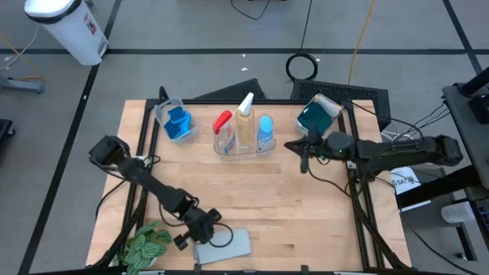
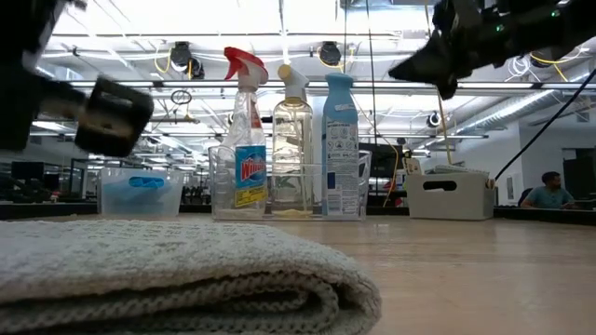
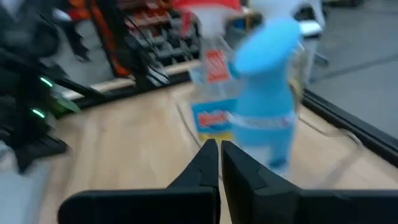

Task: Pick & Place Kitchen Items
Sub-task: Put the gray microfiber towel into the gray bin

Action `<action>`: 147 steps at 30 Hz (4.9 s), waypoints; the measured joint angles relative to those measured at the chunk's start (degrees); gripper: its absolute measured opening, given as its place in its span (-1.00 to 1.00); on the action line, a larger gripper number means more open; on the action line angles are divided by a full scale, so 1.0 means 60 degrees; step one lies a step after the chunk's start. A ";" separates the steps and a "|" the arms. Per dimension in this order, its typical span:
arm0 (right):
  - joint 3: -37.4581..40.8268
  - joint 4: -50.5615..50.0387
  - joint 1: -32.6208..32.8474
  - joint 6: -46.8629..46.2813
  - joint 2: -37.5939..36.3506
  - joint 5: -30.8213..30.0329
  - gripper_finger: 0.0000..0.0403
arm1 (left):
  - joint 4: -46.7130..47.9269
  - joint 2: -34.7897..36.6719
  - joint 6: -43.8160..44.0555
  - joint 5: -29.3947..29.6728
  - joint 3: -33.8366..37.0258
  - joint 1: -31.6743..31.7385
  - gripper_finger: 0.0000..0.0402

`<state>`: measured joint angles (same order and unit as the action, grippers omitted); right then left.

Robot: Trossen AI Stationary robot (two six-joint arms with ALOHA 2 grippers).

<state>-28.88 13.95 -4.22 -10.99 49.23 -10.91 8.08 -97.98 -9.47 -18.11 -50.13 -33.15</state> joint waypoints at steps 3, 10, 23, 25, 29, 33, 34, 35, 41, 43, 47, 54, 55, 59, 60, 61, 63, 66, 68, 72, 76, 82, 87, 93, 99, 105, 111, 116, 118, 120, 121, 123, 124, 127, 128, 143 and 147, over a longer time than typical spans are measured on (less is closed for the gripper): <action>-0.0001 0.0426 0.0208 0.0023 -0.0004 0.0064 -0.99 | -0.0400 -0.0441 -0.0140 -0.0396 0.0007 0.0151 -0.98; -0.0001 0.0461 0.0286 0.0236 -0.0004 0.0033 -0.99 | -0.0722 -0.0991 -0.0633 -0.0327 -0.0022 0.0963 -0.93; -0.0001 0.0496 0.0286 0.0270 -0.0004 0.0035 -0.99 | -0.1185 -0.1114 -0.2071 0.0267 -0.0004 0.3198 -0.98; -0.0001 0.0493 0.0286 0.0270 -0.0004 0.0061 -0.99 | -0.1390 -0.1119 -0.1724 0.0683 -0.0002 0.3646 -0.98; -0.0001 0.0493 0.0286 0.0221 -0.0004 0.0067 -1.00 | -0.2353 -0.1157 -0.0744 0.2054 0.0021 0.4242 -0.92; -0.0001 0.0489 0.0286 0.0205 -0.0004 0.0075 -0.99 | -0.2674 -0.0906 0.0043 0.3318 0.0044 0.4566 -0.91; -0.0004 0.0492 0.0286 0.0201 -0.0004 0.0075 -1.00 | -0.2790 -0.0789 0.0096 0.3318 0.0042 0.4605 -0.91; -0.0005 0.0486 0.0286 0.0201 -0.0004 0.0078 -1.00 | -0.2844 -0.0663 0.0144 0.3266 0.0028 0.4597 -0.91; -0.0009 0.0415 0.0286 0.0184 -0.0004 0.0130 -0.99 | -0.2774 0.0108 0.0714 0.3083 0.0029 0.4293 -0.91; 0.0053 0.0569 0.0282 -0.0058 -0.0004 0.0447 -0.99 | -0.2789 0.0356 0.0853 0.3060 0.0025 0.4183 -0.91; 0.0507 0.1869 0.0282 -0.0305 0.0000 0.1511 -1.00 | -0.2672 0.0759 0.0948 0.3034 0.0022 0.3970 -0.91; 0.2032 0.5952 0.0356 -0.0396 0.0004 0.2845 -1.00 | -0.1299 0.2189 0.1111 0.2721 0.0022 0.3872 -0.90; 0.2213 0.6367 0.0431 -0.0393 0.0000 0.2934 -1.00 | -0.1052 0.2514 0.1114 0.2549 0.0022 0.3945 -0.90; 0.2239 0.6704 0.0914 -0.0386 0.0007 0.3050 -0.98 | -0.1151 0.3739 0.1008 0.2276 0.0469 0.4171 -0.90; 0.2114 0.6510 0.1087 -0.0365 0.0021 0.2917 -0.96 | -0.1325 0.4034 0.0946 0.2372 0.0700 0.4209 -0.90; 0.1944 0.6245 0.1302 -0.0287 0.0062 0.2694 -0.93 | -0.1595 0.4343 0.0926 0.2488 0.0993 0.4270 -0.90; 0.1509 0.5418 0.1814 0.0002 0.0185 0.2027 -0.85 | -0.2238 0.4910 0.0925 0.2649 0.1628 0.4414 -0.90; 0.0707 0.4325 0.2670 0.0719 0.0717 0.1068 -0.64 | -0.3325 0.5638 0.1013 0.2713 0.2677 0.4599 -0.90; 0.0134 0.4038 0.3185 0.1120 0.1256 0.0616 -0.46 | -0.3937 0.5977 0.1234 0.2700 0.3248 0.4685 -0.90; -0.1008 0.3693 0.3943 0.1226 0.2507 0.0556 -0.05 | -0.4326 0.6444 0.1515 0.2700 0.3853 0.4793 -0.90; -0.2668 0.1229 0.4067 -0.0336 0.3468 0.0611 0.32 | -0.4306 0.6474 0.1637 0.2696 0.3934 0.4772 -0.90; -0.4710 -0.4251 0.3074 -0.4214 0.4252 0.0590 0.59 | -0.4227 0.6323 0.1675 0.2692 0.3934 0.4754 -0.90; -0.4298 -0.5755 0.1887 -0.6289 0.4386 0.1594 0.59 | -0.4015 0.6334 0.1676 0.2696 0.3934 0.4758 -0.90; -0.2958 -0.5375 0.0692 -0.7148 0.4390 0.2755 0.52 | -0.3853 0.6332 0.1704 0.2696 0.3934 0.4761 -0.90; -0.1305 -0.3172 0.0211 -0.7343 0.4392 0.3386 0.50 | -0.3801 0.6332 0.1668 0.2696 0.3934 0.4761 -0.90; -0.0602 -0.2449 0.0222 -0.7830 0.4979 0.3646 0.50 | -0.3807 0.6332 0.1631 0.2779 0.3931 0.4761 -0.90; -0.0642 -0.0762 0.0367 -0.8113 0.6317 0.3984 0.45 | -0.3815 0.6332 0.1646 0.2783 0.3931 0.4761 -0.90; -0.0642 0.1096 0.0446 -0.8275 0.7303 0.4601 0.41 | -0.3815 0.6332 0.1668 0.2783 0.3931 0.4761 -0.90; -0.0642 0.1283 0.0450 -0.8264 0.7615 0.4655 0.39 | -0.3815 0.6332 0.1668 0.2783 0.3931 0.4761 -0.90; -0.0642 0.1310 0.0450 -0.8263 0.7856 0.4650 0.36 | -0.3815 0.6332 0.1668 0.2784 0.3931 0.4761 -0.90; -0.0639 0.1264 0.0450 -0.8261 0.7945 0.4631 0.34 | -0.3815 0.6332 0.1668 0.2785 0.3931 0.4761 -0.90; -0.0632 0.1251 0.0474 -0.8270 0.8173 0.4425 0.27 | -0.3815 0.6332 0.1668 0.2785 0.3931 0.4761 -0.90; -0.0632 0.1265 0.0488 -0.8265 0.8259 0.4242 0.23 | -0.3815 0.6332 0.1668 0.2787 0.3931 0.4761 -0.90; -0.0628 0.1261 0.0543 -0.8264 0.8426 0.4017 0.08 | -0.3818 0.6332 0.1668 0.2787 0.3927 0.4761 -0.90; -0.0628 0.1278 0.0544 -0.8231 0.8491 0.3929 0.02 | -0.3815 0.6332 0.1671 0.2787 0.3927 0.4761 -0.90; -0.0617 0.1280 0.0537 -0.7009 0.8564 0.3524 -0.81 | -0.3815 0.6332 0.1697 0.2790 0.3927 0.4761 -0.90; -0.0613 0.1324 0.0537 -0.6420 0.8564 0.3561 -0.97 | -0.3815 0.6332 0.1701 0.2790 0.3927 0.4761 -0.90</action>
<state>-32.56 21.90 -0.99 -49.51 100.62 10.46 -14.81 -59.99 0.73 -1.37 -26.57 -4.58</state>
